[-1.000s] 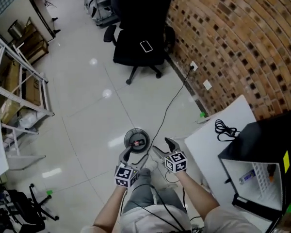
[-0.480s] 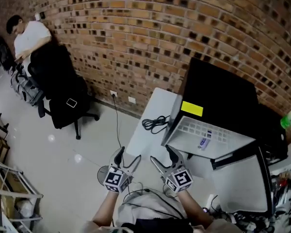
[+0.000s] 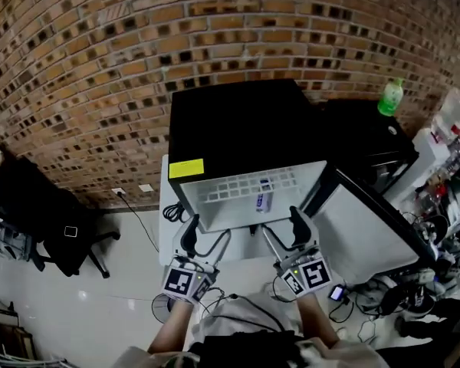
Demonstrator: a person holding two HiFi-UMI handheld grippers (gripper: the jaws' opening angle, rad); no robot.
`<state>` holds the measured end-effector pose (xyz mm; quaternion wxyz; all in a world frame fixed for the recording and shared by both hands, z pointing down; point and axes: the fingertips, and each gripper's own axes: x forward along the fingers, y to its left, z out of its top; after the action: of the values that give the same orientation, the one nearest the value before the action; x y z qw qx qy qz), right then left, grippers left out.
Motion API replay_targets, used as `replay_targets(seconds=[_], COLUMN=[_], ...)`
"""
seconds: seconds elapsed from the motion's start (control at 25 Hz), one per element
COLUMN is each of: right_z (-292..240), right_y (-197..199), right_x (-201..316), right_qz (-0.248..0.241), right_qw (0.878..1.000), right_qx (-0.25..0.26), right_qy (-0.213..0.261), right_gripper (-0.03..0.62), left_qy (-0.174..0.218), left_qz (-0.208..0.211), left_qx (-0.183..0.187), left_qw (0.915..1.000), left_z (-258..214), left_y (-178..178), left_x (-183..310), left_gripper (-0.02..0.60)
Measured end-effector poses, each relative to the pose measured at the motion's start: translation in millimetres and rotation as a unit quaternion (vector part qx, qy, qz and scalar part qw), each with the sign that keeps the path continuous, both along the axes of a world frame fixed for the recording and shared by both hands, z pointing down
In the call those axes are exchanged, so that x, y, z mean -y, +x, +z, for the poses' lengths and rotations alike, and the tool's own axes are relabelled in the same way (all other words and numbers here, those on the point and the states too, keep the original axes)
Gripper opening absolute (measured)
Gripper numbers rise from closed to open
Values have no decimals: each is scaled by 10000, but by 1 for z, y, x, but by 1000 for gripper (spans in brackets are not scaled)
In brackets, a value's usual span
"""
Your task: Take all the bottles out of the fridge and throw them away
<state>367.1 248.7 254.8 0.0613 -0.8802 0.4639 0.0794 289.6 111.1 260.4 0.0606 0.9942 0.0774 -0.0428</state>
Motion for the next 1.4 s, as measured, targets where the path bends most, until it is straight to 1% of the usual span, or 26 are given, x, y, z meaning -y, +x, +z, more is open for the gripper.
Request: replay_targets(seconds=[0.12, 0.16, 0.24, 0.32, 0.4, 0.52, 0.64, 0.72, 0.8, 0.88, 0.96, 1.08, 1.24, 1.28, 1.32, 1.4], right_z=[3, 5, 4, 2, 4, 15, 28, 40, 52, 63, 71, 83, 95, 100, 107, 121], right_y=[12, 13, 15, 16, 19, 24, 31, 42, 57, 72, 87, 116, 151, 158, 163, 173], right_x=[-26, -31, -37, -38, -37, -32, -18, -5, 13, 33, 55, 85, 118, 127, 136, 148], right_qz=[275, 313, 324, 319, 306, 160, -143, -333, -491, -633, -779, -795, -777, -836, -918, -1045], right_qw=[9994, 9994, 9994, 9993, 9995, 9995, 9988, 9972, 9939, 9874, 9779, 9626, 9440, 9370, 9268, 9017], right_qx=[-122, -75, 141, 167, 78, 177, 287, 323, 308, 233, 164, 104, -114, -138, -149, -205], right_qy=[-145, -159, -32, 25, -56, -197, -367, -583, -936, -1432, -1931, -2587, -3204, -3389, -3639, -4190], right_gripper=[373, 373, 373, 373, 373, 373, 373, 373, 373, 373, 373, 373, 373, 374, 374, 373], left_qy=[96, 158, 229, 176, 115, 64, 60, 55, 49, 135, 273, 160, 54, 32, 41, 91], left_qz=[174, 216, 301, 337, 290, 176, 49, -52, -162, -275, -413, -741, -1002, -1053, -1113, -1232], left_qx=[11, 75, 169, 128, 82, 76, 97, 113, 137, 163, 185, 267, 187, 187, 190, 188], left_qw=[9998, 9996, 9991, 9992, 9995, 9998, 9999, 9999, 9998, 9994, 9986, 9968, 9948, 9943, 9936, 9922], left_z=[-6, -4, 0, -1, -1, 0, 1, 2, 2, 9, 21, 21, 12, 8, 7, 11], left_y=[16, 20, 24, 23, 22, 22, 21, 19, 15, 9, 0, -14, -29, -32, -35, -41], left_x=[-23, -29, -40, -44, -43, -41, -38, -35, -32, -26, -17, -6, 1, 1, 2, 6], left_gripper=[333, 331, 327, 327, 328, 328, 328, 328, 328, 328, 328, 328, 328, 328, 328, 328])
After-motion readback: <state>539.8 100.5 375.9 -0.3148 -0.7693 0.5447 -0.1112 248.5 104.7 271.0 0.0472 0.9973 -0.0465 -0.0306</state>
